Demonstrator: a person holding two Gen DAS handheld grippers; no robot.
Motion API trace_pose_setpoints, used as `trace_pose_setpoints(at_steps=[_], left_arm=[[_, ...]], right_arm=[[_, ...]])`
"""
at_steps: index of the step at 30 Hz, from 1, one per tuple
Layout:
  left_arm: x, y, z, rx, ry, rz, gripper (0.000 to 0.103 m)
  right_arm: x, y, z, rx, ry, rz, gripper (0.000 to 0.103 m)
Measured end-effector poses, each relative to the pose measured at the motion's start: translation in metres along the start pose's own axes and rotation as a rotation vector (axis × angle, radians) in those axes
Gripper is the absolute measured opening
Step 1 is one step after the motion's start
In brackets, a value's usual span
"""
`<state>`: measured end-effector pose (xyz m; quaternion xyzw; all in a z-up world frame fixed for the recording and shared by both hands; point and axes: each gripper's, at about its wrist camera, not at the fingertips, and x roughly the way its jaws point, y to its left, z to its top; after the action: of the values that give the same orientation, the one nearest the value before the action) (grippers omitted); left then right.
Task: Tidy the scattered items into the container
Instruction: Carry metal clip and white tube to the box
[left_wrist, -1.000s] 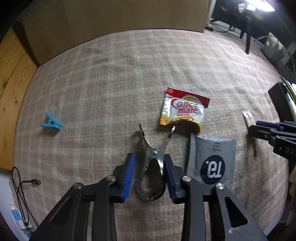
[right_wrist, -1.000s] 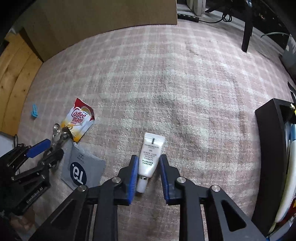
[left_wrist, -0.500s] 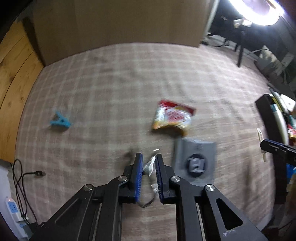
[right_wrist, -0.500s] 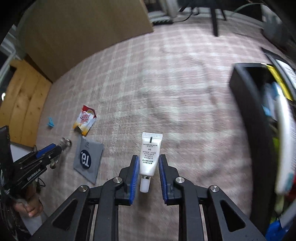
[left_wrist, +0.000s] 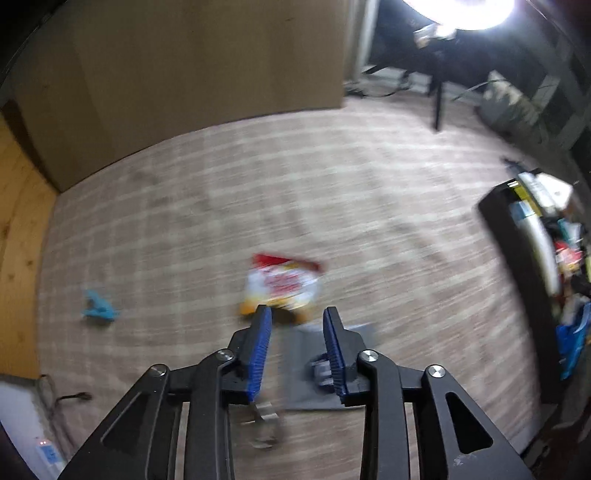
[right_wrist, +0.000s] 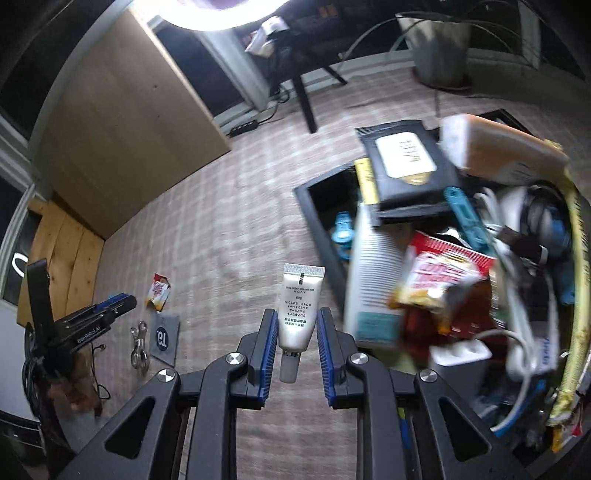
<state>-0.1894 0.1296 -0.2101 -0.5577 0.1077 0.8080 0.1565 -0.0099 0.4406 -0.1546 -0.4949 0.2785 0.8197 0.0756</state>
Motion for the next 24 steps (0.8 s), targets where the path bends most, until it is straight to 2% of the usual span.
trace_pose_setpoints(at_steps=[1, 3, 6, 12, 14, 16, 19, 24], left_arm=[[0.002, 0.008, -0.003, -0.006, 0.019, 0.006, 0.053], [0.008, 0.026, -0.011, -0.027, 0.048, 0.025, 0.061], [0.02, 0.043, -0.026, -0.074, 0.106, 0.056, 0.061], [0.037, 0.034, -0.054, -0.087, 0.165, 0.024, 0.061], [0.044, 0.031, -0.062, -0.086, 0.18, 0.042, 0.051], [0.041, 0.032, -0.064, -0.103, 0.164, 0.029, 0.029], [0.036, 0.034, -0.062, -0.107, 0.141, 0.06, 0.029], [0.019, 0.029, -0.049, -0.117, 0.096, 0.031, 0.028]], right_arm=[[0.003, -0.003, -0.001, 0.003, 0.006, 0.002, 0.019], [0.007, -0.006, -0.003, 0.009, 0.021, 0.01, 0.019], [0.023, 0.001, -0.006, 0.006, 0.055, 0.03, 0.019], [0.041, 0.031, -0.01, -0.062, 0.081, 0.045, 0.019], [0.042, 0.037, -0.011, -0.077, 0.082, 0.047, 0.019], [0.041, 0.042, -0.012, -0.088, 0.081, 0.051, 0.019], [0.039, 0.042, -0.012, -0.089, 0.071, 0.046, 0.019], [0.025, 0.027, -0.009, -0.052, 0.047, 0.051, 0.019]])
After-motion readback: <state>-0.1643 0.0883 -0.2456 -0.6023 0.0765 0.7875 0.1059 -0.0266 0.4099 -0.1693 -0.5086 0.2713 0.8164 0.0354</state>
